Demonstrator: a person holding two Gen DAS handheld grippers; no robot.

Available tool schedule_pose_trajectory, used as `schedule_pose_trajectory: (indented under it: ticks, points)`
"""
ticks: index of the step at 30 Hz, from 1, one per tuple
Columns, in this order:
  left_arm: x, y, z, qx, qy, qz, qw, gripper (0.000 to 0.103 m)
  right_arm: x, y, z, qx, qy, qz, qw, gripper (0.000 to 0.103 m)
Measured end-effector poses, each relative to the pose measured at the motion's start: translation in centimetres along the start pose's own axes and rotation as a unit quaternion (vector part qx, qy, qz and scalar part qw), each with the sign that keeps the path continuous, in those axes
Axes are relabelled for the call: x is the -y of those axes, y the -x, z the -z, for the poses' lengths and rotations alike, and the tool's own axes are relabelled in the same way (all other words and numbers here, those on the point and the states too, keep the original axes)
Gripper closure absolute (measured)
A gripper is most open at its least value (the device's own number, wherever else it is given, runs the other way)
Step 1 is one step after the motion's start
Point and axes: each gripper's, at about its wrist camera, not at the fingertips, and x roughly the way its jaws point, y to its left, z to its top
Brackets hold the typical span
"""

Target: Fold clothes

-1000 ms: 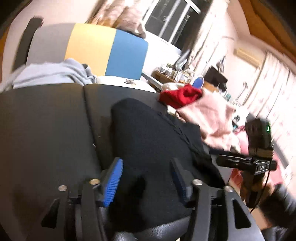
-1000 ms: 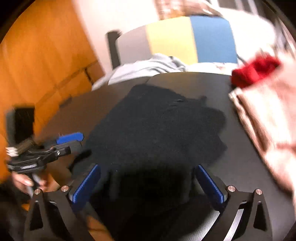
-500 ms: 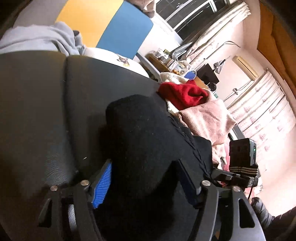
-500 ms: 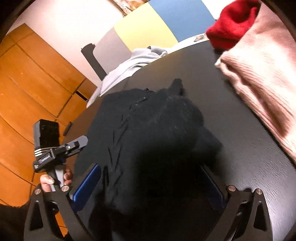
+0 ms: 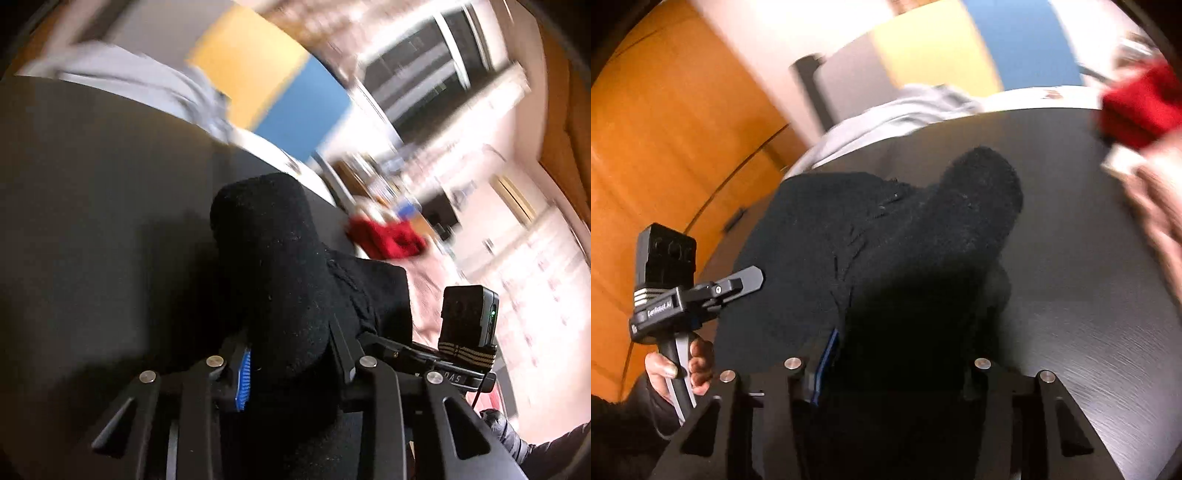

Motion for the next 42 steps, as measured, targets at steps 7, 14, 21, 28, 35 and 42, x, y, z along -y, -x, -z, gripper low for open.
schedule_pose_trajectory:
  ticks: [7, 14, 21, 28, 35, 42]
  points:
    - [-7.7, 15.1, -1.6, 0.143, 0.046, -0.138, 0.9789, 0.071, -14.8, -13.8, -6.5, -0.059, 0.122, -0.132, 0.982, 0.055]
    - [-16.8, 24.1, -3.1, 0.226, 0.130, -0.297, 0.9185, 0.070, -31.6, -27.2, -10.8, -0.120, 0.236, -0.174, 0.949, 0.055]
    - [-24.7, 25.4, -1.6, 0.195, 0.212, -0.361, 0.8868, 0.064, -40.2, -36.5, -9.6, -0.156, 0.353, -0.086, 0.919, 0.040]
    - [-20.4, 28.7, -0.5, 0.255, 0.179, -0.421, 0.8517, 0.061, -42.6, -31.4, -10.3, -0.059, 0.427, -0.165, 0.887, 0.018]
    - [-21.4, 23.8, -1.9, 0.185, 0.167, -0.369, 0.8954, 0.060, -44.7, -35.1, -5.8, -0.164, 0.503, -0.195, 0.826, 0.003]
    - [-23.5, 22.1, -2.9, 0.187, 0.145, -0.412, 0.8798, 0.060, -42.8, -38.7, -4.3, -0.162, 0.490, -0.160, 0.841, 0.000]
